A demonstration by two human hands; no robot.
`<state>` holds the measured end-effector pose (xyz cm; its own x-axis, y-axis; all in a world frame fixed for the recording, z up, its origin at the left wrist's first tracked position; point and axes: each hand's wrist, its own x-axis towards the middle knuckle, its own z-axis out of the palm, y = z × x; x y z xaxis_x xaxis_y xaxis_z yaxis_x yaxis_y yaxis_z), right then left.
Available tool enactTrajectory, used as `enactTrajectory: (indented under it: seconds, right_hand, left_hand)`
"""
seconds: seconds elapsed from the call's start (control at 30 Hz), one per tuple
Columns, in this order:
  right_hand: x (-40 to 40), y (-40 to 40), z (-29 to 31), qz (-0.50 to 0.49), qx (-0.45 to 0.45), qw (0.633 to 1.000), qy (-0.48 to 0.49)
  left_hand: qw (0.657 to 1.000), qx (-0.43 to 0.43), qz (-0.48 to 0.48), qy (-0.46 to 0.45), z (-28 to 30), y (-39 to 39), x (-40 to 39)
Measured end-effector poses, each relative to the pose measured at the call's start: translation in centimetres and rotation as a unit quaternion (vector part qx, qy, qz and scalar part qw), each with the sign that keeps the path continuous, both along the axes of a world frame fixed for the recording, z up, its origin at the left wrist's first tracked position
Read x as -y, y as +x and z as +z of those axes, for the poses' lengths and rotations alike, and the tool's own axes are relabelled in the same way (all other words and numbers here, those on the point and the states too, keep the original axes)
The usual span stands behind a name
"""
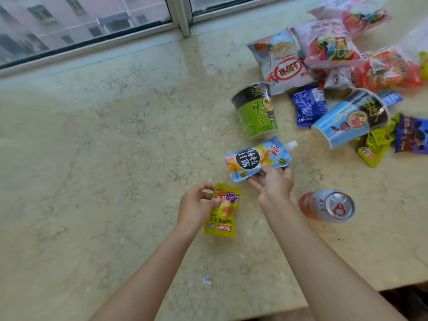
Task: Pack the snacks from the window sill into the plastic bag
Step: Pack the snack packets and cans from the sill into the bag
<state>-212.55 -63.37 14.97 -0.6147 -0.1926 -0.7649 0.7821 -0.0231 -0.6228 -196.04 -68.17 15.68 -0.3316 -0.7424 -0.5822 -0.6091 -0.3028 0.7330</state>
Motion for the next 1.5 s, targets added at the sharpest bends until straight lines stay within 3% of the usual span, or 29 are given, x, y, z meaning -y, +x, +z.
enactTrajectory:
  seconds: [0.27, 0.67, 1.07, 1.27, 1.5]
  right_hand:
    - [-1.3, 6.9, 10.3, 0.107, -0.057, 0.992, -0.023]
    - [3.1, 26.1, 23.1, 0.202, -0.121, 0.97, -0.063]
    - [10.6, 39.3, 27.8, 0.376, -0.133, 0.912, -0.094]
    - [14.1, 44.4, 28.6, 0.479, -0.135, 0.862, -0.101]
    - [18.6, 51.3, 28.3, 0.537, -0.122, 0.829, -0.094]
  left_hand:
    - [0.998, -0.041, 0.045, -0.016, 8.5, 8.0, 2.7]
    - [0.993, -0.073, 0.083, -0.039, 18.4, 29.3, 8.3]
    - [0.964, -0.087, 0.232, -0.097, 24.3, 45.9, 11.5]
    - [0.926, -0.094, 0.347, -0.117, 24.6, 51.2, 12.2]
    - [0.878, -0.096, 0.452, -0.121, 23.0, 57.5, 17.1]
